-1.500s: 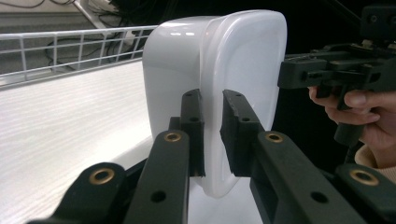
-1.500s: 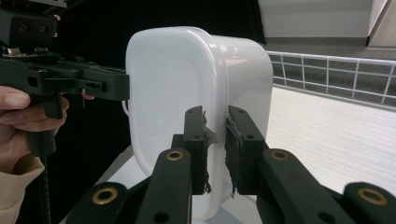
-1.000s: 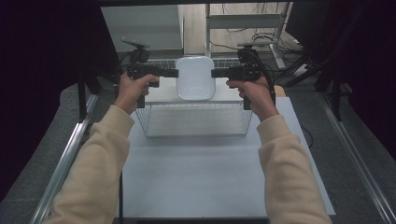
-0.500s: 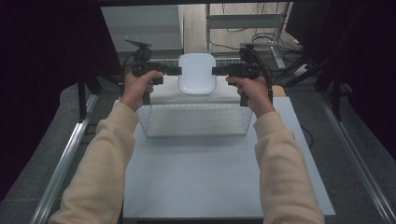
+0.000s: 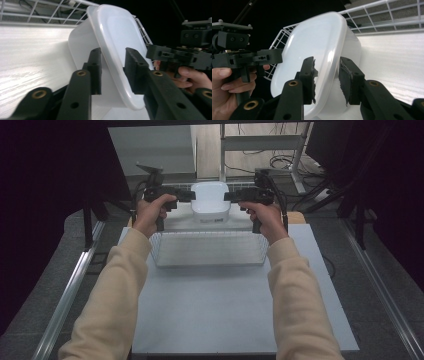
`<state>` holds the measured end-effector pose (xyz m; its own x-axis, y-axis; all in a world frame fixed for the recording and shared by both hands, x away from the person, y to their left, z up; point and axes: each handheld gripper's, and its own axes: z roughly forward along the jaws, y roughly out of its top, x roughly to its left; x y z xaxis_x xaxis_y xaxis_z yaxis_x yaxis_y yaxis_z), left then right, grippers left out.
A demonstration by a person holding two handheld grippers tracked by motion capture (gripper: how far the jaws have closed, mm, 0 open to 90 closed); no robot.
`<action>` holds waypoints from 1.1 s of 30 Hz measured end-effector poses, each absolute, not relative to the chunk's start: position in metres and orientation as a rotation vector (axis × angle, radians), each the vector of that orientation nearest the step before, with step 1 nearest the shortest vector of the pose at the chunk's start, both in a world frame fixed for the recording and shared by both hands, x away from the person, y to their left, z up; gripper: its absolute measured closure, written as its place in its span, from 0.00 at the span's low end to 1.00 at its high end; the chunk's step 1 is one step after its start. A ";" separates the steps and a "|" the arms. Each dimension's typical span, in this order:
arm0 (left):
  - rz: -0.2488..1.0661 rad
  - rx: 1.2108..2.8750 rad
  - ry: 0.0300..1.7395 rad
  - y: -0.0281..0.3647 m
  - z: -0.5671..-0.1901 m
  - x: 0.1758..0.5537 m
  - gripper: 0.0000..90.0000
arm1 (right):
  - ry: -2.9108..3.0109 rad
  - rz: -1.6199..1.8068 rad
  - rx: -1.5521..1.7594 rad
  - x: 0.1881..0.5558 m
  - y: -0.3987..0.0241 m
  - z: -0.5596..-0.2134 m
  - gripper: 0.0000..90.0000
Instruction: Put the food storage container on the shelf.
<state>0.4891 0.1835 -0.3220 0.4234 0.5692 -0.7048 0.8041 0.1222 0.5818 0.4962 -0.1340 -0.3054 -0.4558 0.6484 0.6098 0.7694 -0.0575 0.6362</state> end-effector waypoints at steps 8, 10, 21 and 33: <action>-0.218 1.554 1.232 0.183 -0.326 0.488 0.59 | -2.127 -1.571 -1.554 0.491 -0.132 -0.304 0.61; -0.180 1.564 1.218 0.183 -0.323 0.484 0.46 | -2.162 -1.619 -1.544 0.488 -0.132 -0.301 0.55; -0.004 1.645 1.143 0.197 -0.302 0.433 0.36 | -2.382 -1.756 -1.344 0.446 -0.146 -0.279 0.41; 0.158 1.729 1.055 0.198 -0.314 0.356 0.35 | -2.508 -1.828 -1.186 0.379 -0.170 -0.297 0.38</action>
